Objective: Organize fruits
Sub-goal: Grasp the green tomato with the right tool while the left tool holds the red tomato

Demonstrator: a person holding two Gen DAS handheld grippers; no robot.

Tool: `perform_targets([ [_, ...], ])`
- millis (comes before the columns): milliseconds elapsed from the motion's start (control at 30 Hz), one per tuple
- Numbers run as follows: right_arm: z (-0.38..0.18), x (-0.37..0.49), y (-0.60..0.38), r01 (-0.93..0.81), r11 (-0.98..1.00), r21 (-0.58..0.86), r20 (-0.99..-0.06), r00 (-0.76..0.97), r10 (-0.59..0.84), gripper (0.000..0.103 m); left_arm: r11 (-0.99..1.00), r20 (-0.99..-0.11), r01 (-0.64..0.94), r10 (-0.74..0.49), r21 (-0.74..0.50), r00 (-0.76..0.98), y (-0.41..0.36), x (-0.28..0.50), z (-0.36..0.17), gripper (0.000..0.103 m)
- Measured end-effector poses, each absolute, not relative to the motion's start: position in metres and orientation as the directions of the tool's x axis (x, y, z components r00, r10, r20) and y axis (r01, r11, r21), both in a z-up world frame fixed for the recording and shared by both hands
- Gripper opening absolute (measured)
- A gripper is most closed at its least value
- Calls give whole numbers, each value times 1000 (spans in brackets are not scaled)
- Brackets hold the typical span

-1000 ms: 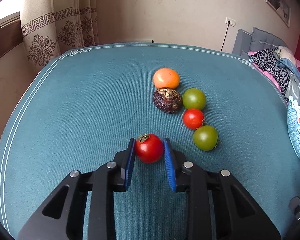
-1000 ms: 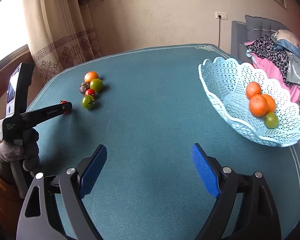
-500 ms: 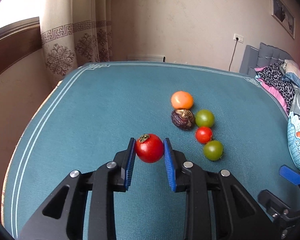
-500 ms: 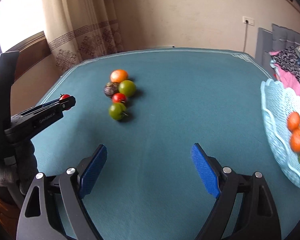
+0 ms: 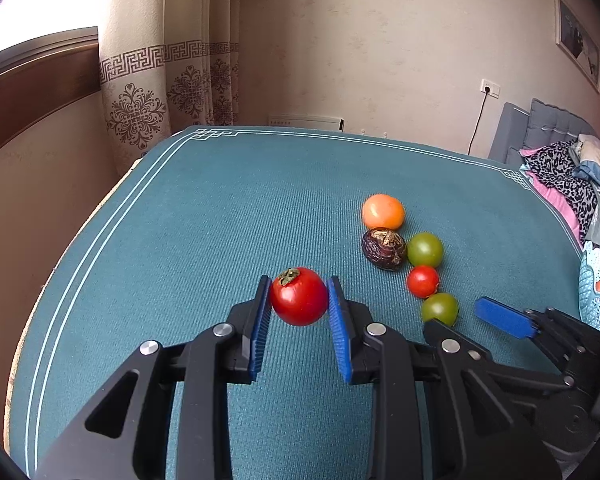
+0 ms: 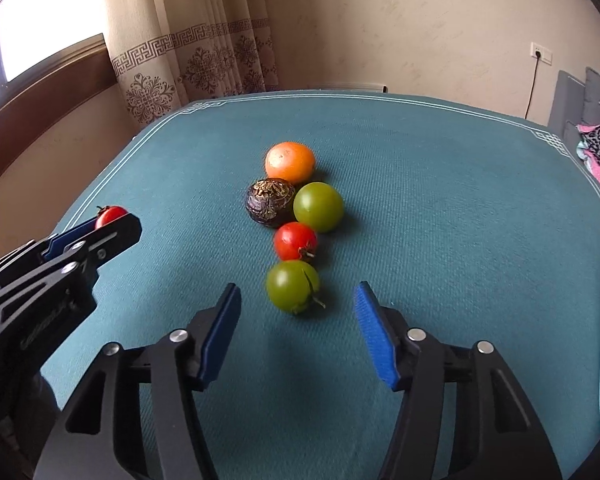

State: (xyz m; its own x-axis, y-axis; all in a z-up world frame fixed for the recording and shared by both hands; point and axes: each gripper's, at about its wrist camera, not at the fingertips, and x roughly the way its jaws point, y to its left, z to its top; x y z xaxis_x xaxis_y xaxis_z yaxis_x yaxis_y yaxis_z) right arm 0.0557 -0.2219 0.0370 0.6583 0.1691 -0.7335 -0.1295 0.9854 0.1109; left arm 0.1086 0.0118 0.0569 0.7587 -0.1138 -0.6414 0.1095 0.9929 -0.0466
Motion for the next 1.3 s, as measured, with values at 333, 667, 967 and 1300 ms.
perform_targets([
  [333,26,70,-218,-128,986,104,-749,643,162,32,994,-650,101,-109,-50,752,13,112,54,29],
  [667,29,58,-229,-111,986,125,-743,648,167,32,993,-647,112,-115,-46,754,10,110,55,29],
  [967,32,48,-229,-109,987,118,-739,654,160,32,992,-640,120,-121,-46,759,9,108,57,29],
  [1300,37,36,-230,-105,987,122,-731,663,161,30,991,-632,127,-129,-49,764,10,105,60,29],
])
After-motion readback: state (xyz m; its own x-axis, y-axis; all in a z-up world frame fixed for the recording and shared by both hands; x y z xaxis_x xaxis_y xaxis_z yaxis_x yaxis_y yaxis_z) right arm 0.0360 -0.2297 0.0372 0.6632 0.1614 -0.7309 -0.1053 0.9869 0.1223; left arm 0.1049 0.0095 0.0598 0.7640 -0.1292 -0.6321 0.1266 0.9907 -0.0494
